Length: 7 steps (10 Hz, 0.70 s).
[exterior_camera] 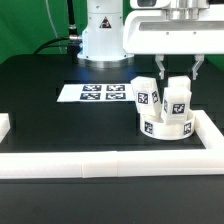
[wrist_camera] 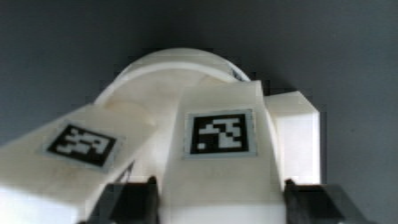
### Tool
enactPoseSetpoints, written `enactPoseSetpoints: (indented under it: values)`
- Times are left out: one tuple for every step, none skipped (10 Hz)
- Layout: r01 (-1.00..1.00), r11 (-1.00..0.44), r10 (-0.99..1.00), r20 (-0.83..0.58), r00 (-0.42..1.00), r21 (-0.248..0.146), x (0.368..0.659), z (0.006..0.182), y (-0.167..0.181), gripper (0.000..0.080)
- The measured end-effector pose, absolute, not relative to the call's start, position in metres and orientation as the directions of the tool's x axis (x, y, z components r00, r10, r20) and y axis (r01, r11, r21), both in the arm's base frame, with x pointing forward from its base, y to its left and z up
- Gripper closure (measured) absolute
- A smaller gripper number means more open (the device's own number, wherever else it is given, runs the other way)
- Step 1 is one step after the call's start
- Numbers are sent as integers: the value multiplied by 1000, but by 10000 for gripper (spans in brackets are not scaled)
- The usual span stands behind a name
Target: Assemble stool
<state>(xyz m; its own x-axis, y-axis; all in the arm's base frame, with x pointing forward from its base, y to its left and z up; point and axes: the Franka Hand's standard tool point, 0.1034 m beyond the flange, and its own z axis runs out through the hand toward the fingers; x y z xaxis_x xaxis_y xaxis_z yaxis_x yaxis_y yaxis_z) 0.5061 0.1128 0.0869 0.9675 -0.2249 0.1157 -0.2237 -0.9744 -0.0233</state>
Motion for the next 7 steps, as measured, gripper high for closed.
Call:
enactPoseSetpoints:
  values:
    - [-328,-944,-331,111,937,-40,506,87,113,466]
    - [-432,-900,-435,104,894,-55,506,87,113,466]
    - [-477,-877,-481,100,871,-63,506,87,113,466]
    - [-563,-822,-569,87,818,-80,506,87,113,466]
    - [-628,-773,-634,77,769,-89,506,87,113,466]
    - [-674,-733,-680,69,730,-96,506,87,113,466]
    - [-708,-699,-715,61,697,-103,506,87,113,466]
